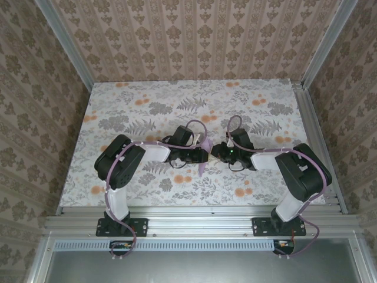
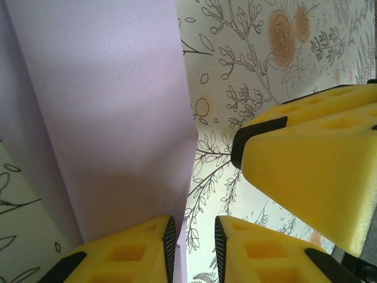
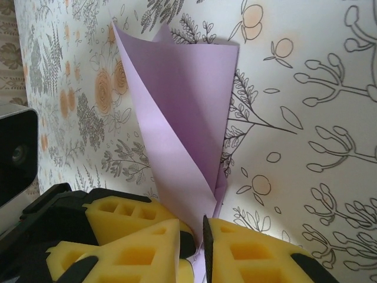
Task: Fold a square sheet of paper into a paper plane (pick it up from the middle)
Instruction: Fold the wing for the fifth time at the center of the table.
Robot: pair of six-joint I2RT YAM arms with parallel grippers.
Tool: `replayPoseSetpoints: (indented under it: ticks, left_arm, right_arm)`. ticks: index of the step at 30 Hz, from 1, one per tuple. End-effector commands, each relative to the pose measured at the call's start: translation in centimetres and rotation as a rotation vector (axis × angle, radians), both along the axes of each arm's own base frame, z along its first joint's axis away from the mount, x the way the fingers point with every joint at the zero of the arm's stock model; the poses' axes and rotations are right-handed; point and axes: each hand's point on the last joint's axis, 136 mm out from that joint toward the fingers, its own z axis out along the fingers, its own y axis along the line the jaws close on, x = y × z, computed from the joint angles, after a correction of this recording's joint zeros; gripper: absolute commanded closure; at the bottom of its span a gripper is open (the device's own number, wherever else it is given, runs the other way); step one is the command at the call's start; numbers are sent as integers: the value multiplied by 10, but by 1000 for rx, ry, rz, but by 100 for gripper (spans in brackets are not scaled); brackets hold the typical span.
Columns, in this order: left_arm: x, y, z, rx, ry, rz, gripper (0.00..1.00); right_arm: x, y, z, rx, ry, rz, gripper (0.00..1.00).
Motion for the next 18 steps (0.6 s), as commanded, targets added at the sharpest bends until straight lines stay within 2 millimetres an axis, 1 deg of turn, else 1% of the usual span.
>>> replayPoseSetpoints:
  ticks: [1,4,8,12,18]
  left_arm:
    - [-9,5,-4,16,-4,-26,74]
    - [-9,3,0,2,-16,-39,78]
    - [-9,3,1,-2,-19,-46,84]
    - [-9,4,-1,-2,-17,-50,86]
    - [-8,5,-2,-4,-19,-43,90]
  right_arm:
    - [4,5,-2,14,5,37,79]
    - [5,7,-6,7,13,49,77]
    - [6,3,-9,-32,17,53,75]
    - [6,3,-12,-42,25,54,72]
    - [-1,-5,-18,-94,47,46,70]
